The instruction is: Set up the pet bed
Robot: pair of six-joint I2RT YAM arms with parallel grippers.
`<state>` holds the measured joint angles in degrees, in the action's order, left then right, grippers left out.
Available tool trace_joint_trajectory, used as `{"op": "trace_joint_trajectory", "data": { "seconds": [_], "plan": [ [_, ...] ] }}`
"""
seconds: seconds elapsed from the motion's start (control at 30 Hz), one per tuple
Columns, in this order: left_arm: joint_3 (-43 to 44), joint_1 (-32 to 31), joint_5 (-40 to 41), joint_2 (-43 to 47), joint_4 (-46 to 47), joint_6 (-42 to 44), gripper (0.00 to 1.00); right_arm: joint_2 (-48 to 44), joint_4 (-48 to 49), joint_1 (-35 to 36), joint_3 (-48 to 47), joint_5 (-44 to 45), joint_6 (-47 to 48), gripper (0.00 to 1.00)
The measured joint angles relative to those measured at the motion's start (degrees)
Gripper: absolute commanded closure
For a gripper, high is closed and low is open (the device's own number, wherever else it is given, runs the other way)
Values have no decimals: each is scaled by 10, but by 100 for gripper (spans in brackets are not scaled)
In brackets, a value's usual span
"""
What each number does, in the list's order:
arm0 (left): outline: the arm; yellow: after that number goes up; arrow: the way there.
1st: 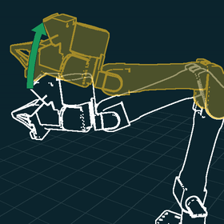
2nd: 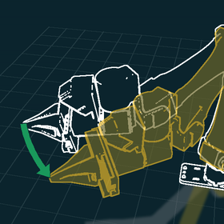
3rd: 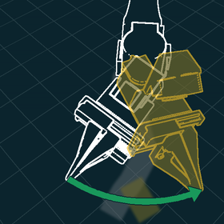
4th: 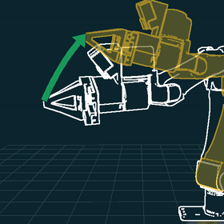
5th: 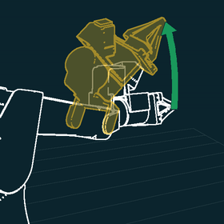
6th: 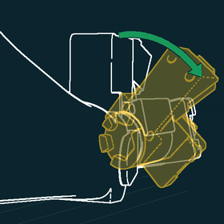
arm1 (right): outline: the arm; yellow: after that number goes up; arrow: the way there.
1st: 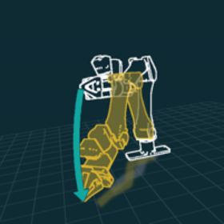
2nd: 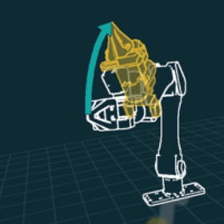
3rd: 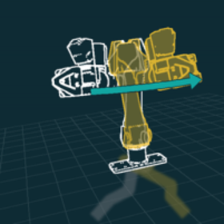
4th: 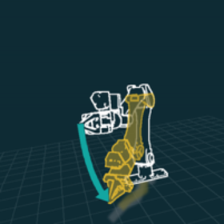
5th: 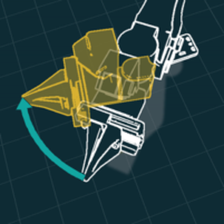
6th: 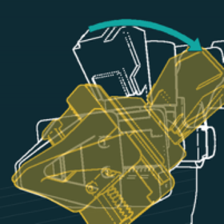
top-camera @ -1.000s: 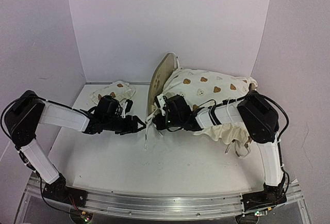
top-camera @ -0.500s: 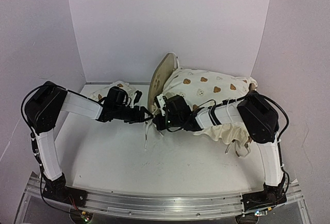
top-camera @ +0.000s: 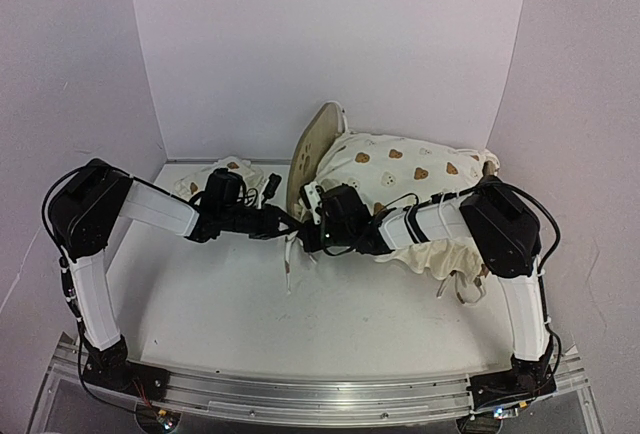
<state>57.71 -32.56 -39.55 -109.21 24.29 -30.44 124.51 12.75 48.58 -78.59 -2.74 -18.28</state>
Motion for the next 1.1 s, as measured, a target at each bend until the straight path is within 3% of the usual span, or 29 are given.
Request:
{"op": "trace_joint_trajectory", "data": {
  "seconds": [0.23,0.37,0.8,1.1],
  "plan": [
    [-14,0,-8,0,12,-15,86,5,20,0,0,-9,2,100],
    [-23,0,-7,0,14,-27,88,8,81,-2,17,-27,20,100],
    [-76,7,95,46,-2,-1,97,30,200,-16,40,-102,88,100],
    [-62,9,171,87,-35,62,81,30,218,-20,40,-127,108,100]
  ]
}}
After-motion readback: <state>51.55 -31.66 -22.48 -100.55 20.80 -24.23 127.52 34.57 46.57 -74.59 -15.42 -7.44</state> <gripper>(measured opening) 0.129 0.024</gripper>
